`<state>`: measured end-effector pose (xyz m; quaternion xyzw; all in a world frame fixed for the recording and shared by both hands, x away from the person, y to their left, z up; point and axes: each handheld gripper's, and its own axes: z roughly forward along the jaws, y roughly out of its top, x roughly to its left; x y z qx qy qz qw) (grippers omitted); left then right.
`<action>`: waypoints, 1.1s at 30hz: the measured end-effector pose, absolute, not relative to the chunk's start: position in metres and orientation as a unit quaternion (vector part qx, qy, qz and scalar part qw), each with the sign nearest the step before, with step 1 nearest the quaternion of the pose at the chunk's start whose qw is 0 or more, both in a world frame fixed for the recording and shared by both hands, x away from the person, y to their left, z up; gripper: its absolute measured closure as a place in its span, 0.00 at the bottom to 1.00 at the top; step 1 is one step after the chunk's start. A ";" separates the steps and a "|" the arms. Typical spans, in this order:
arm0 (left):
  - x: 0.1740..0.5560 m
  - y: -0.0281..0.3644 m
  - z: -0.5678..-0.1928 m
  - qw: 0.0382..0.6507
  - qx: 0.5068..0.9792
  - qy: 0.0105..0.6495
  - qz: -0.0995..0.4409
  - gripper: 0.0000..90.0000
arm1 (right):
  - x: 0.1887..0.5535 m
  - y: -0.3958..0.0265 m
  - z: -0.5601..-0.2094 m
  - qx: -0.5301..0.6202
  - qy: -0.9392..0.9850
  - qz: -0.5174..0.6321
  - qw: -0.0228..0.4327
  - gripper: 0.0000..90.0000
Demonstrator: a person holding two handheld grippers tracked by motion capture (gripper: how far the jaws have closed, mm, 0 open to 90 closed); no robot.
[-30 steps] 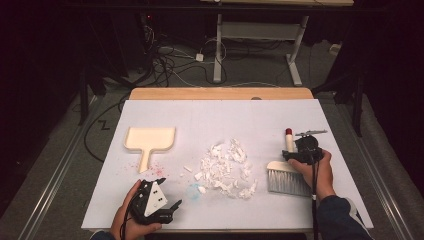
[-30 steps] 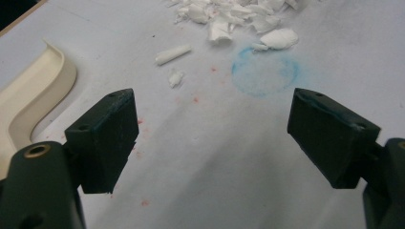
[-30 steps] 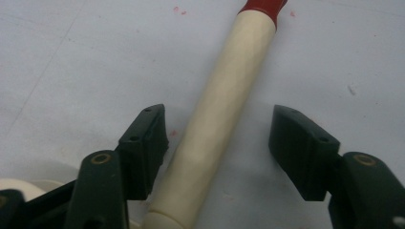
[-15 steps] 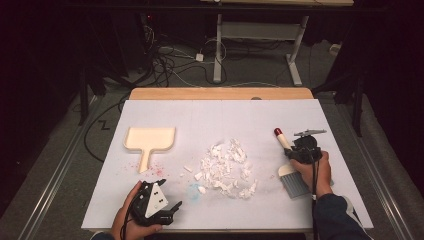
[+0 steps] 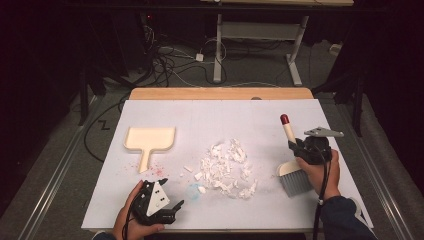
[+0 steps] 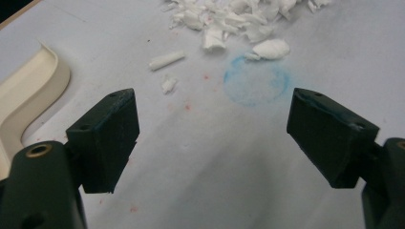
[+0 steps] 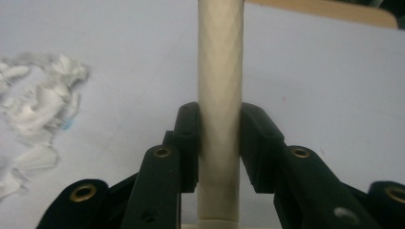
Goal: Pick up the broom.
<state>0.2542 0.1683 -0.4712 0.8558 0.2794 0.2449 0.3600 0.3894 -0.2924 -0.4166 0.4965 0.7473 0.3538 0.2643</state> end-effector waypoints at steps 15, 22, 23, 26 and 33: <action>0.281 0.067 -0.413 0.451 0.838 0.250 0.178 0.20 | 0.352 -0.263 -0.374 0.435 0.740 0.421 0.292 0.79; 0.288 0.019 -0.409 0.469 0.840 0.223 0.156 0.22 | 0.327 -0.237 -0.358 0.391 0.743 0.456 0.295 0.79; 0.288 0.013 -0.408 0.469 0.841 0.220 0.156 0.22 | 0.324 -0.234 -0.356 0.385 0.744 0.459 0.296 0.79; 0.292 0.001 -0.407 0.483 0.833 0.226 0.146 0.24 | 0.319 -0.229 -0.354 0.377 0.745 0.465 0.295 0.79; 0.299 -0.013 -0.412 0.494 0.822 0.239 0.152 0.34 | 0.301 -0.207 -0.352 0.350 0.746 0.479 0.303 0.79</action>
